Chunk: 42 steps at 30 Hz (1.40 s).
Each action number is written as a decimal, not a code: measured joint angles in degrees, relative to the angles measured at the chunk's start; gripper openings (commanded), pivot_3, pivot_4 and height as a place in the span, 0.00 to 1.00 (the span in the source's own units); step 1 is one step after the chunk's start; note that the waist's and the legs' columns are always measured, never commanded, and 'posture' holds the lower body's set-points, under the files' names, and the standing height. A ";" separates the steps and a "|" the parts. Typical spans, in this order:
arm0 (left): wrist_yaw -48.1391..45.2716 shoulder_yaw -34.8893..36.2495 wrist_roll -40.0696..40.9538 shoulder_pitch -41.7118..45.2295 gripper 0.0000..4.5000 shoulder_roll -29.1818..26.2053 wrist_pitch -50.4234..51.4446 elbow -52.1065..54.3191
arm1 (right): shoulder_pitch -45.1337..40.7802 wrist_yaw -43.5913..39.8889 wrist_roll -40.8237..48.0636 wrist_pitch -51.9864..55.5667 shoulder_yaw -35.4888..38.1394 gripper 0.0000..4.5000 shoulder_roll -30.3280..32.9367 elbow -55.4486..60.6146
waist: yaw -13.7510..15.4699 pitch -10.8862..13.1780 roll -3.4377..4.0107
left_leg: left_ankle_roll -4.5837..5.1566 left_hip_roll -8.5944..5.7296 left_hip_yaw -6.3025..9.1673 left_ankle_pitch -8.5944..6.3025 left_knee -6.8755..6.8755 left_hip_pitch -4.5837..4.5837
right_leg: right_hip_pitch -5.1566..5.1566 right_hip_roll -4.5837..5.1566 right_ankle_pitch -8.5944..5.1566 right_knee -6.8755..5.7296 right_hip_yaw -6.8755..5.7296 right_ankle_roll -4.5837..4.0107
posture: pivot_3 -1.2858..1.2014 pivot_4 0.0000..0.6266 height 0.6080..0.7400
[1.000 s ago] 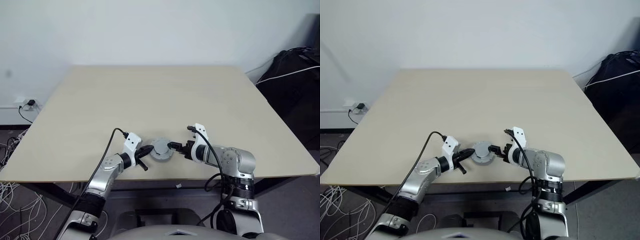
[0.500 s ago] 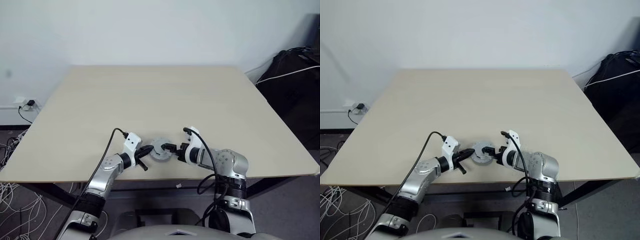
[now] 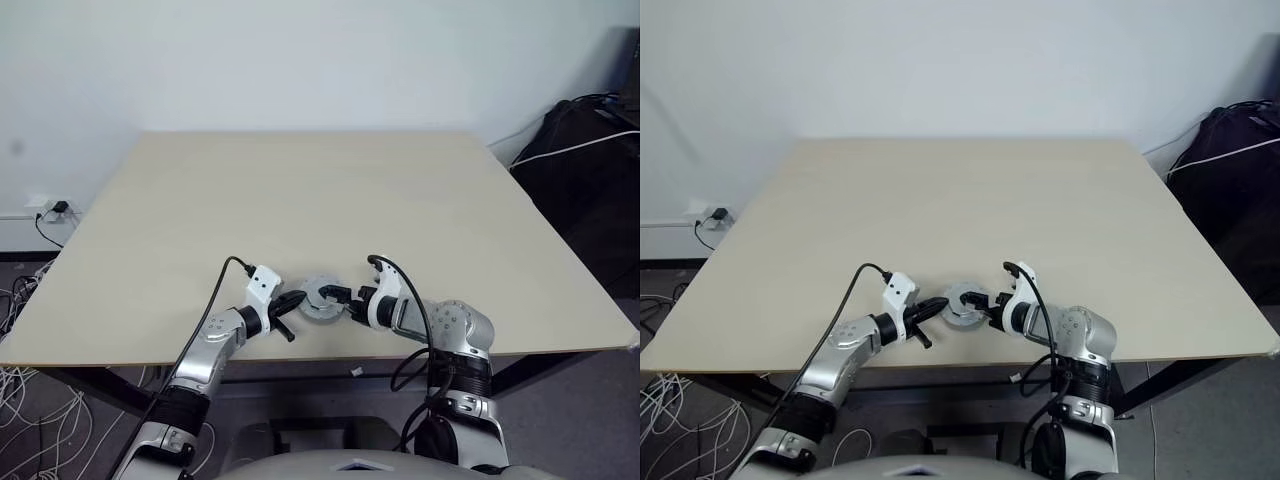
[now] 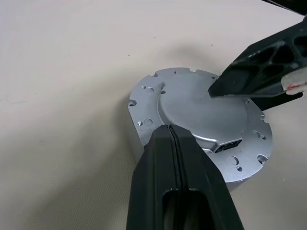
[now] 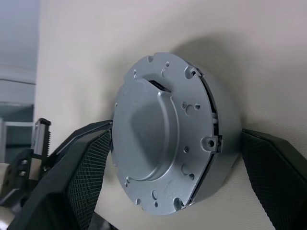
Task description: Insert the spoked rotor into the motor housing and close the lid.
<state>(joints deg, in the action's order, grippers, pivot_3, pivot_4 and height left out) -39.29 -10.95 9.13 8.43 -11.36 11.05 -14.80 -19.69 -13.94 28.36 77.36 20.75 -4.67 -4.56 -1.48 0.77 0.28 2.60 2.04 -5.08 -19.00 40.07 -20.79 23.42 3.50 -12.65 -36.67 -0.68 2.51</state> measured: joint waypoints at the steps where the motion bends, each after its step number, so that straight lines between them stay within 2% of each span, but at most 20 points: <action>1: -0.01 0.05 0.00 -0.03 0.00 0.00 0.01 0.00 | 0.00 -0.49 0.22 -0.24 0.04 1.00 0.21 -0.43 | -0.05 0.00 0.00 | 0.00 0.00 0.00 0.00 0.00 0.00 | 0.00 0.00 0.00 0.00 0.00 0.00 | 0.52 0.00 1.00; 14: 0.01 0.29 -0.02 -0.40 0.00 -0.04 0.20 0.57 | 2.83 -7.80 4.44 -0.51 0.00 1.00 3.52 -2.35 | -0.36 0.00 0.00 | 0.00 0.00 0.00 0.00 -0.10 -0.02 | 0.06 0.00 0.01 0.03 0.01 0.04 | 0.52 0.00 1.00; 22: 0.04 0.94 -0.06 -0.58 0.00 -0.15 0.80 0.60 | 3.76 -9.35 7.40 0.38 0.97 1.00 3.61 -2.13 | -0.61 0.01 0.00 | 0.00 0.01 0.00 0.00 -0.11 -0.04 | 0.08 0.00 0.02 0.02 0.01 0.06 | 0.52 0.00 1.00; 38: 0.00 0.95 -0.07 -0.67 0.00 -0.15 1.11 0.91 | 4.24 -9.51 7.31 -3.31 -2.17 1.00 2.74 -4.57 | -0.67 0.02 0.01 | 0.00 0.01 0.00 0.00 -0.11 -0.08 | 0.12 -0.01 0.10 0.05 0.00 0.20 | 0.52 0.00 1.00; 42: 0.00 1.00 -0.07 -0.83 0.00 -0.19 1.20 1.13 | 4.50 -9.01 7.20 -4.64 -2.16 0.81 2.52 -5.06 | -0.63 0.02 0.02 | 0.00 0.01 -0.01 0.00 -0.11 -0.09 | 0.12 0.00 0.11 0.05 0.01 0.21 | 0.52 0.00 1.00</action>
<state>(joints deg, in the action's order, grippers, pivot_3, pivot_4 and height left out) -39.28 -9.95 9.06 7.60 -11.55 12.25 -13.67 -15.19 -22.94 35.56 72.72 18.59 -2.15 -9.62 -2.11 0.79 0.29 2.60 2.05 -5.09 -19.01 39.96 -20.88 23.54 3.49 -12.54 -36.62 -0.67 2.73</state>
